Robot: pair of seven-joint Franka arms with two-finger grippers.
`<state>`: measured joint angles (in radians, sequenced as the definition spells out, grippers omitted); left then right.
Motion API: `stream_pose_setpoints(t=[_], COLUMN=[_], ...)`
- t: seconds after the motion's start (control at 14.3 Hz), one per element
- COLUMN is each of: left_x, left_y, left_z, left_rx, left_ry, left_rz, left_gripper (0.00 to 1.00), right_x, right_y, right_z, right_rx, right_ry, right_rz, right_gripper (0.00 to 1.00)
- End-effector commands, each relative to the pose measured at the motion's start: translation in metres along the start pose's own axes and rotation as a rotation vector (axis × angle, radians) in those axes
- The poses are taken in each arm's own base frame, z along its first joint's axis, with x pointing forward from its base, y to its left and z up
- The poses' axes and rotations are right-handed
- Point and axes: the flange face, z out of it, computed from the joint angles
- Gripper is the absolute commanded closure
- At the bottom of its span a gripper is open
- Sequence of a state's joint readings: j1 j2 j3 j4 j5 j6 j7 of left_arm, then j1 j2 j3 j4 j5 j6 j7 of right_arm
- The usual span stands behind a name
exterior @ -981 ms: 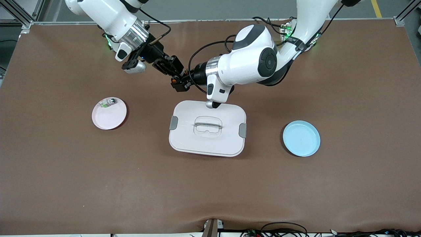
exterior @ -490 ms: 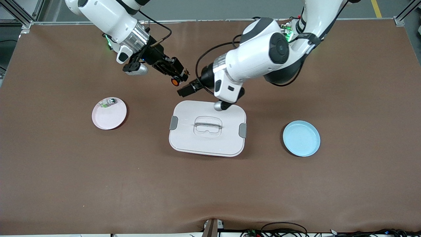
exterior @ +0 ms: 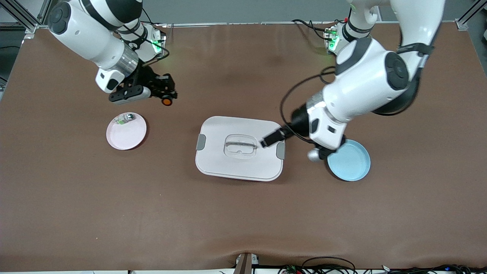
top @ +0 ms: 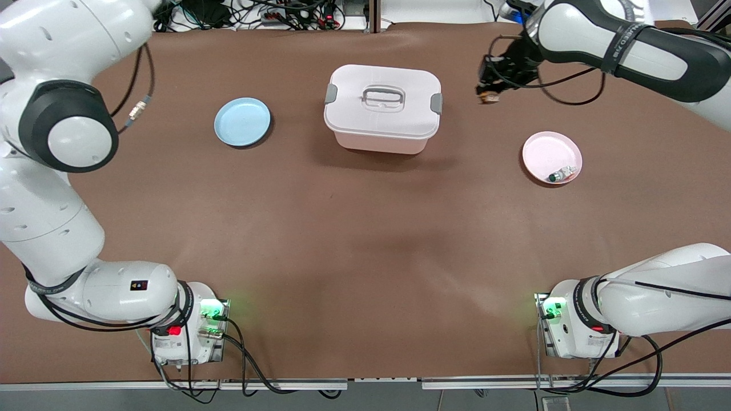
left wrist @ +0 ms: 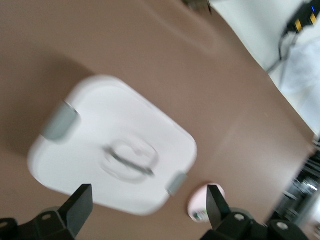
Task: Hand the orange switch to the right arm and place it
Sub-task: 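Open the left gripper and withdraw it while the right gripper carries the switch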
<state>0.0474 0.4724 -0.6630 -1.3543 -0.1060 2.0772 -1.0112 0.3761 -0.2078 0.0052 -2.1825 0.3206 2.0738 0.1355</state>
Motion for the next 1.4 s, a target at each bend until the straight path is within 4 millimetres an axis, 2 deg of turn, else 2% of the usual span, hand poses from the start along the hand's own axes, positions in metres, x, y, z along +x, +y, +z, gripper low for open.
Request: stream_pose_setpoints(t=[0.0,0.07,0.21,0.28,0.42,0.63,0.77,0.91,1.12,1.26,1.33], left_x=[0.027,0.042,0.092,0.108,0.128,0.15,0.151,0.142,0.133,0.126,0.129], left_y=[-0.027,-0.043,-0.093,-0.112,-0.137,-0.17,-0.182,-0.181,-0.192,-0.194,-0.206], left_z=[-0.033,-0.038,-0.065,-0.08,-0.1,-0.12,-0.133,-0.148,-0.159,-0.17,-0.178], left_rx=[0.107,0.17,0.287,0.332,0.415,0.482,0.506,0.528,0.581,0.584,0.592], left_ry=[0.102,0.114,0.136,0.144,0.152,0.136,0.112,0.127,0.074,0.07,0.051], left_rz=[0.052,0.094,0.178,0.238,0.37,0.389,0.375,0.371,0.336,0.324,0.301], left_gripper=[0.0,0.0,0.0,0.0,0.0,0.0,0.0,0.0,0.0,0.0,0.0], right_x=[0.001,0.002,0.003,0.003,0.007,0.015,0.021,0.03,0.044,0.05,0.051], right_y=[0.027,0.04,0.065,0.078,0.105,0.14,0.163,0.196,0.253,0.278,0.282], right_z=[-0.011,-0.012,-0.013,-0.013,-0.015,-0.013,-0.01,-0.002,0.023,0.045,0.054], right_rx=[-0.11,-0.141,-0.201,-0.223,-0.268,-0.321,-0.318,-0.311,-0.301,-0.295,-0.288], right_ry=[-0.025,-0.04,-0.082,-0.111,-0.139,-0.178,-0.19,-0.197,-0.207,-0.212,-0.22], right_rz=[-0.171,-0.219,-0.331,-0.382,-0.482,-0.583,-0.683,-0.772,-0.946,-1.013,-1.012], right_gripper=[0.93,0.93,0.97,0.99,0.99,0.99,0.99,0.99,0.99,0.99,0.99])
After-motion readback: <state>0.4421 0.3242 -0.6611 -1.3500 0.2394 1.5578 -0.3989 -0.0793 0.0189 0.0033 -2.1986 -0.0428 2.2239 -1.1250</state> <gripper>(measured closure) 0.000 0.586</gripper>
